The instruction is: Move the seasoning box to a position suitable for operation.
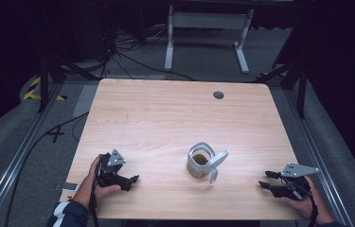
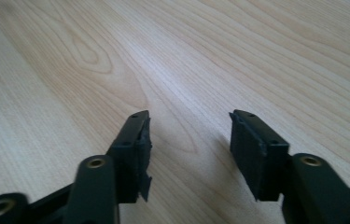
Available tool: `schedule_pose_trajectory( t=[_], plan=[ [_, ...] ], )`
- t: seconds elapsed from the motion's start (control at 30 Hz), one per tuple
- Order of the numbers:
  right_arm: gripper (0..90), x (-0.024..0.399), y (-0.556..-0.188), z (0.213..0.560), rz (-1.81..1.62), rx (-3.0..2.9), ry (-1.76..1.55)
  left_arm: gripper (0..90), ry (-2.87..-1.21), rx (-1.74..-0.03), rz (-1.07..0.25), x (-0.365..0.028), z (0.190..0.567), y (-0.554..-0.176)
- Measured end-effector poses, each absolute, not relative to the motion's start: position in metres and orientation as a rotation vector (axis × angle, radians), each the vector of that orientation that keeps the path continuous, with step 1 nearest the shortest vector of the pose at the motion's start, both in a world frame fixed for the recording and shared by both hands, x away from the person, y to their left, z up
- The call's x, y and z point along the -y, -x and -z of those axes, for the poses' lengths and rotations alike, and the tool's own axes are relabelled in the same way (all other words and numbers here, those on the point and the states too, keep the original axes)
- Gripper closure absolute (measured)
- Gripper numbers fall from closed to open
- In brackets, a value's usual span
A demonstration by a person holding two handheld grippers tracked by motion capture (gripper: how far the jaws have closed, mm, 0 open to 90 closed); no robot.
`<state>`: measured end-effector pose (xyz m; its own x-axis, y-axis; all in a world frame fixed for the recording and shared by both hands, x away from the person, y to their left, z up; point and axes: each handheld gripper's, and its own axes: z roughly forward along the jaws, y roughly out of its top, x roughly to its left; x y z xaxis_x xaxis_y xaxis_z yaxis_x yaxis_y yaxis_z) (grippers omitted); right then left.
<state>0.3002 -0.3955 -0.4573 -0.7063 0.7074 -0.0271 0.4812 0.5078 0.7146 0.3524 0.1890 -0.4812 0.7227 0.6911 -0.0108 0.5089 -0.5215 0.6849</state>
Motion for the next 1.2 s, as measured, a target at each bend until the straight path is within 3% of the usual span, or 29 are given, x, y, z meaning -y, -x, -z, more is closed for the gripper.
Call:
schedule_pose_trajectory(
  t=[0.13, 0.3, 1.2],
  plan=[
    [76.5, 0.394, -0.297, 0.448, -1.075, -2.424, -0.975, 0.3, -2.239, -0.905, -0.343, -0.189, 0.481, -0.352],
    [88.7, 0.394, -0.295, 0.443, -1.088, -2.418, -0.958, 0.3, -2.24, -0.903, -0.344, -0.189, 0.481, -0.352],
    [89.7, 0.369, -0.294, 0.402, -1.16, -2.374, -0.842, 0.3, -2.24, -0.903, -0.344, -0.189, 0.481, -0.352]
  ],
)
